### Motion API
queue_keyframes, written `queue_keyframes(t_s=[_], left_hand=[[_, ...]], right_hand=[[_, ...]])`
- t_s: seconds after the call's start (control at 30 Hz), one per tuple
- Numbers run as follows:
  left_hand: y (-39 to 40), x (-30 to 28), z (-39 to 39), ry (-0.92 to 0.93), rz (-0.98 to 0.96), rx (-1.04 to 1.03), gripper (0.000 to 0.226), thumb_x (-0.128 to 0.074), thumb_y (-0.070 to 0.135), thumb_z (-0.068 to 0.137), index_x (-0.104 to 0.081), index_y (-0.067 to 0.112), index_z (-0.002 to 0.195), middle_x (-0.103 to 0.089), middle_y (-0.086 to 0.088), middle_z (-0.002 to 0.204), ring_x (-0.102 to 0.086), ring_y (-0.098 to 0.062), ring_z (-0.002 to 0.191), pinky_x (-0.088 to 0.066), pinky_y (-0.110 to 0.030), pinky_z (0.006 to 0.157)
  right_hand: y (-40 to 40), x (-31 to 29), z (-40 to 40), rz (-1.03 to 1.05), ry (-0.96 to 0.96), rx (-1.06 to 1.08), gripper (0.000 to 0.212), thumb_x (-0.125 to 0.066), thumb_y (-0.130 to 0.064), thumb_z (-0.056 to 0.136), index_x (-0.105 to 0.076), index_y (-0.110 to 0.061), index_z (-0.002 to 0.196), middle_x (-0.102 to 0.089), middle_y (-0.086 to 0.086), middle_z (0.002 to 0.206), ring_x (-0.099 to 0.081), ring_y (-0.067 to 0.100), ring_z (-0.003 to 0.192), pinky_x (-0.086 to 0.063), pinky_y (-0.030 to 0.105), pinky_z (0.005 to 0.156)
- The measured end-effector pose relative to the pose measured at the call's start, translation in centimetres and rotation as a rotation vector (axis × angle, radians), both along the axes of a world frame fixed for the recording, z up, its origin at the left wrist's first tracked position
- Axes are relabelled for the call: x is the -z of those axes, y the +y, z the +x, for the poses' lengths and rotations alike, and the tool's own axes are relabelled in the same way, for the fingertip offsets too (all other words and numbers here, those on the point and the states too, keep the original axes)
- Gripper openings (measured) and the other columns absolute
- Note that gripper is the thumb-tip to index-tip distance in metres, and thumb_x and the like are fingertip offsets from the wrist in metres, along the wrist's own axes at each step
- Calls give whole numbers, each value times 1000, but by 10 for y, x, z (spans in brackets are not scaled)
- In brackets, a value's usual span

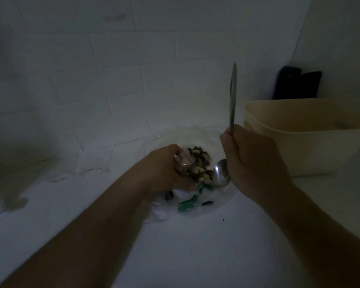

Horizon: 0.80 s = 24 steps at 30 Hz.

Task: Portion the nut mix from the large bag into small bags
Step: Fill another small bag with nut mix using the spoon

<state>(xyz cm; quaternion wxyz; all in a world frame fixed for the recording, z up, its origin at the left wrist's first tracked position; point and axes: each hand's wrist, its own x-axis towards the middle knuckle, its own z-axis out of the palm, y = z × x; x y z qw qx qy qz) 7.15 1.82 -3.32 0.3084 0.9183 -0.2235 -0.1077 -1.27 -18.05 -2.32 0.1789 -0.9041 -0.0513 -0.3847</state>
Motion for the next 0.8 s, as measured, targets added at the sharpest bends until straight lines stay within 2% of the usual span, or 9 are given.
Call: queue_keyframes(t_s=[0.1,0.17,0.27,0.37,0.5,0.57,0.63,0.73,0.8], left_hand=[[-5,6,0,-61,9,-5,68,-99,40,62,-55,35,114,-59,19,95,-55,3,85,-40,-15,64],[-8,9,1,-116,-10,-17,59,-97,36,64,-55,35,105,-57,19,89,-53,4,80,-37,-12,60],[-12,14,3,-155,-75,-52,44,-94,34,68,-57,32,92,-60,15,85,-54,4,75,-38,-12,56],[-13,15,4,-56,-230,-80,39,-95,30,70,-67,27,98,-72,9,87,-67,-3,78,-55,-20,66],[-10,14,8,107,-394,-4,37,-96,18,69,-73,20,98,-77,7,86,-73,-10,82,-58,-22,74],[-8,14,10,131,-401,61,43,-97,23,67,-73,17,102,-79,0,95,-76,-20,95,-61,-38,91],[-4,9,9,188,-407,109,46,-95,18,71,-71,15,110,-78,-9,105,-74,-28,104,-58,-49,101],[5,2,7,307,-427,155,43,-85,2,82,-67,5,122,-72,-23,118,-69,-39,113,-56,-52,103],[7,-1,9,288,-451,142,38,-85,9,81,-72,8,117,-76,-17,110,-74,-33,104,-59,-48,99]], right_hand=[[8,5,2,47,18,-29,34,-37,-35,106,-62,-15,94,-48,-9,63,-50,16,55,-35,29,58],[12,8,3,99,22,-29,33,-38,-34,107,-63,-15,96,-43,-14,62,-48,13,56,-31,29,58],[5,10,8,232,88,22,28,-39,-32,110,-60,-20,98,-52,-11,65,-50,11,58,-29,25,56],[-10,17,15,419,154,52,29,-39,-33,110,-59,-21,94,-65,-1,71,-60,10,64,-38,25,60],[-20,23,20,652,202,52,33,-39,-37,111,-58,-24,86,-67,2,67,-61,11,55,-47,30,57],[-20,23,18,627,168,46,32,-39,-37,111,-57,-27,86,-67,2,68,-62,11,56,-50,32,58],[-21,23,17,591,117,39,31,-39,-39,110,-56,-29,86,-67,2,69,-65,17,60,-54,38,63],[-21,22,15,616,84,31,33,-38,-39,111,-56,-28,85,-66,1,69,-65,19,62,-55,40,65],[-20,21,13,626,62,42,33,-37,-39,111,-56,-28,86,-66,-1,69,-65,14,60,-53,35,63]])
